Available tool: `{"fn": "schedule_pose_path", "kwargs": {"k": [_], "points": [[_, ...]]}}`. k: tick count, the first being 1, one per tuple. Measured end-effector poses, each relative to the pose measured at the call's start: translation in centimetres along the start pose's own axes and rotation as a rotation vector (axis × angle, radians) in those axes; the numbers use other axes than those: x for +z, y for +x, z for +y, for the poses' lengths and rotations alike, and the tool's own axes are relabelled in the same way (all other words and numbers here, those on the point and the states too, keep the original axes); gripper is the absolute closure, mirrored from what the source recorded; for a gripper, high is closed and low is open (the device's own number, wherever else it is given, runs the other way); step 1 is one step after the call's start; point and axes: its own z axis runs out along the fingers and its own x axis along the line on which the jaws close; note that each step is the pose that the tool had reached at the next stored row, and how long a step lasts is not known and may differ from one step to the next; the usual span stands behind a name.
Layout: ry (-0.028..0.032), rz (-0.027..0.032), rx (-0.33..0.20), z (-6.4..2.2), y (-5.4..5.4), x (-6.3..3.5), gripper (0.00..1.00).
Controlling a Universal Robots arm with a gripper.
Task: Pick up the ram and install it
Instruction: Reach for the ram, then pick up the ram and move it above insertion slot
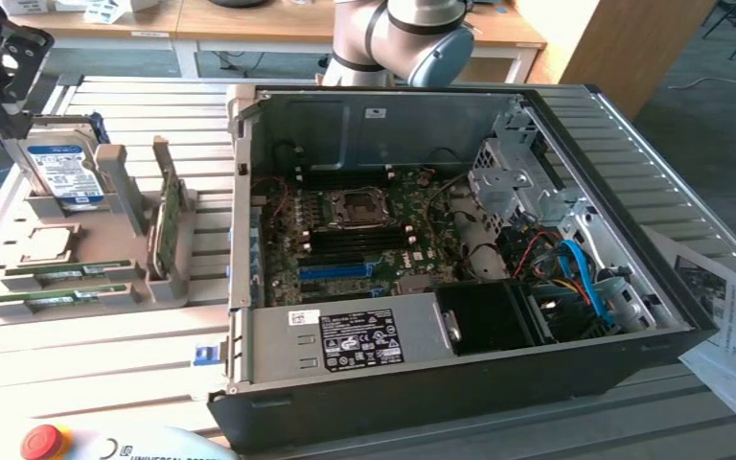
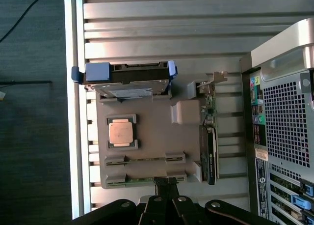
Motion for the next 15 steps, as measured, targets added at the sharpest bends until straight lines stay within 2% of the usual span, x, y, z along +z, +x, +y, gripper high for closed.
{"fn": "schedule_pose_path", "kwargs": {"k": [15], "points": [[0.0000,0.0001,0.000,-0.15,0.00,0.00,0.89]]}}
